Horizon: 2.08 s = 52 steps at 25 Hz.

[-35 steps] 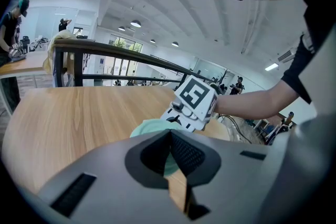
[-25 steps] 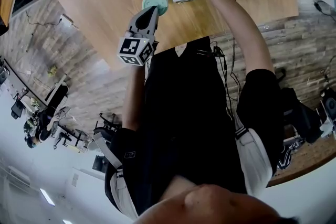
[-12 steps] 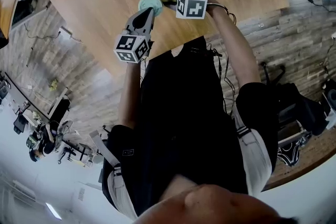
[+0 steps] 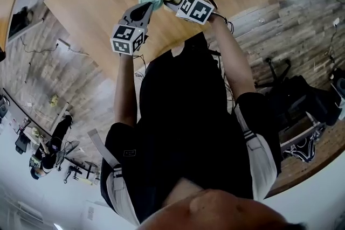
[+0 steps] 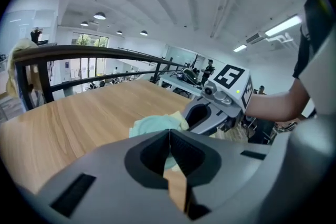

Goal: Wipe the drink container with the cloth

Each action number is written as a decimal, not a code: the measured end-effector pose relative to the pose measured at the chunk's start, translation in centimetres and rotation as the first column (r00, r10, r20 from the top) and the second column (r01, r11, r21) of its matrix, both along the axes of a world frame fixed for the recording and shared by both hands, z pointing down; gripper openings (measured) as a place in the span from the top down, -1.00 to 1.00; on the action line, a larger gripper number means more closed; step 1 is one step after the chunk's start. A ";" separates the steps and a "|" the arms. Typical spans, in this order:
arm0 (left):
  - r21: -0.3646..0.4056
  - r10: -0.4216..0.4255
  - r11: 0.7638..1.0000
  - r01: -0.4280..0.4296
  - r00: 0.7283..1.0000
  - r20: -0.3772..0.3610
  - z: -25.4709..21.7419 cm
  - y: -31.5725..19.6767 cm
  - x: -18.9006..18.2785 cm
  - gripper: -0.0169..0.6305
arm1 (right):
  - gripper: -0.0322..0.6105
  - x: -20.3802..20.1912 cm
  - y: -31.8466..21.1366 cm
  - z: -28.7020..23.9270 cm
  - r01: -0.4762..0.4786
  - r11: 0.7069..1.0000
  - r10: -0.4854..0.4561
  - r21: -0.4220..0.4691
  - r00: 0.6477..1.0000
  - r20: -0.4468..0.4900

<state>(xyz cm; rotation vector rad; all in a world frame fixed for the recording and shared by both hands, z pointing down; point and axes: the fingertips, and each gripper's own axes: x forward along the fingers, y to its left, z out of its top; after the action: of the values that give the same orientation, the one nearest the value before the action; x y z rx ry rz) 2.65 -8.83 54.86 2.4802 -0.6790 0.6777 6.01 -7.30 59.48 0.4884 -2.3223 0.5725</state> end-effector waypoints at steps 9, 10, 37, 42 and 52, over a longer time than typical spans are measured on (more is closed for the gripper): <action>0.001 0.070 0.998 -0.070 0.997 -0.041 0.1 -0.5 0.1 0.88 | 0.77 -2.1 1.6 3.5 -0.139 0.990 0.138 -0.027 0.990 -0.018; 0.002 0.077 0.997 -0.077 0.996 -0.042 0.1 -0.5 0.2 0.88 | 0.77 -2.1 1.7 4.2 -0.154 0.987 0.153 -0.037 0.988 -0.025; 0.141 -0.329 0.921 0.362 0.919 -0.216 -4.6 -0.1 -7.4 0.88 | 0.77 -3.2 2.3 12.6 -0.478 0.874 0.466 -0.089 0.876 -0.127; 0.129 -0.362 0.908 0.398 0.902 -0.236 -4.6 0.6 -9.1 0.88 | 0.77 -3.8 2.6 12.0 -0.514 0.855 0.505 -0.068 0.855 -0.119; 0.152 -0.353 0.903 0.402 0.896 -0.271 -6.1 1.6 -10.8 0.88 | 0.77 -4.6 2.6 3.7 -0.571 0.821 0.571 0.012 0.821 -0.006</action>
<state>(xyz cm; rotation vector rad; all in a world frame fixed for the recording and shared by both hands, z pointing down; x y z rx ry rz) -8.19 -7.26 48.73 2.4456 -1.1454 0.1653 1.39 -4.73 63.15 1.2147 -2.1498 0.8313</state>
